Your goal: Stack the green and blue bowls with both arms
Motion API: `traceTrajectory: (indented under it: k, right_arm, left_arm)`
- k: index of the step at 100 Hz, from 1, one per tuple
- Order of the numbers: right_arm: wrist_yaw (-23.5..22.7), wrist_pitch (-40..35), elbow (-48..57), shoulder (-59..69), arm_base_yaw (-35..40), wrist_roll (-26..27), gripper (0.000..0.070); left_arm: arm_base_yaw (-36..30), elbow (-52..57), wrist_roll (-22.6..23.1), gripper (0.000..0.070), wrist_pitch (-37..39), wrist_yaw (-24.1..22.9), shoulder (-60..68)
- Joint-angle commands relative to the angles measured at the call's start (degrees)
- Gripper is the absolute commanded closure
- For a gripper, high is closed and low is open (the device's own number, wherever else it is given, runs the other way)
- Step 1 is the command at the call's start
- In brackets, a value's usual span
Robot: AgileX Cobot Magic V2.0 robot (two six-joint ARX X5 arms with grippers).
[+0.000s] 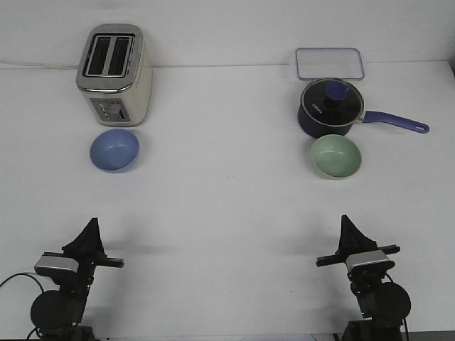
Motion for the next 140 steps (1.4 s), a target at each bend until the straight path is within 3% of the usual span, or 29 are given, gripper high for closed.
traceTrajectory:
  k: [1, 53, 88, 122, 140]
  right_arm:
    - [0.1, 0.6, -0.1, 0.0, 0.0, -0.1, 0.0700]
    - [0.1, 0.5, 0.5, 0.0, 0.0, 0.0, 0.0700]
    - [2.5, -3.2, 8.1, 2.7, 0.0, 3.1, 0.0700]
    - [3.0, -16.5, 25.4, 16.7, 0.0, 3.0, 0.0700]
    - [2.9, -28.8, 38.1, 26.3, 0.0, 3.0, 0.0700]
  left_arm:
    - [0.0, -1.1, 0.4, 0.0689, 0.6, -0.2, -0.1]
    - [0.0, -1.1, 0.4, 0.0689, 0.6, -0.2, -0.1]
    - [0.0, -1.1, 0.4, 0.0690, 0.6, -0.2, -0.1]
    - [0.0, -1.1, 0.4, 0.0689, 0.6, -0.2, -0.1]
    - [0.0, -1.1, 0.4, 0.0689, 0.6, -0.2, -0.1]
